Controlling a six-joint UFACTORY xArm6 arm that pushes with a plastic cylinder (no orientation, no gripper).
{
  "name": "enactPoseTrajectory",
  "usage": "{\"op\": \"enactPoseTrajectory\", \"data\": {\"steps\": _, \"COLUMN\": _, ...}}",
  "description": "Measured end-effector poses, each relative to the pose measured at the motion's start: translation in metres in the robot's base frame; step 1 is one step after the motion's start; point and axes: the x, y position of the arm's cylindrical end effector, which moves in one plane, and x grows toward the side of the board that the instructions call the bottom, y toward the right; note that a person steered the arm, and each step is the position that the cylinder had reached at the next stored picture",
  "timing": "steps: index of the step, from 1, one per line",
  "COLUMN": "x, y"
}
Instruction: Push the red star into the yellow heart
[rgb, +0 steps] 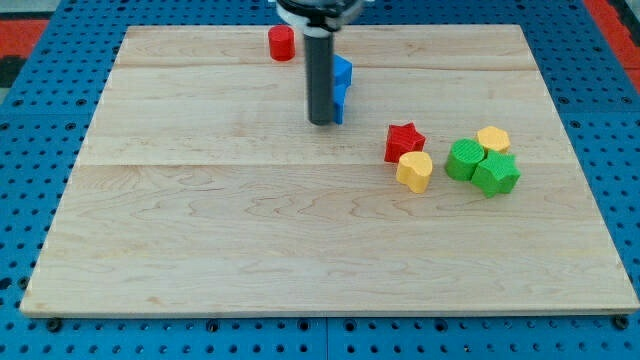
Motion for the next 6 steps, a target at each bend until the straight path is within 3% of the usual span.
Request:
{"op": "enactPoseTrajectory", "data": {"steps": 3, "x": -0.013, "y": 0.079}}
{"op": "enactPoseTrajectory", "data": {"steps": 4, "x": 0.025, "y": 0.093}}
{"op": "enactPoseTrajectory", "data": {"steps": 6, "x": 0.015, "y": 0.126}}
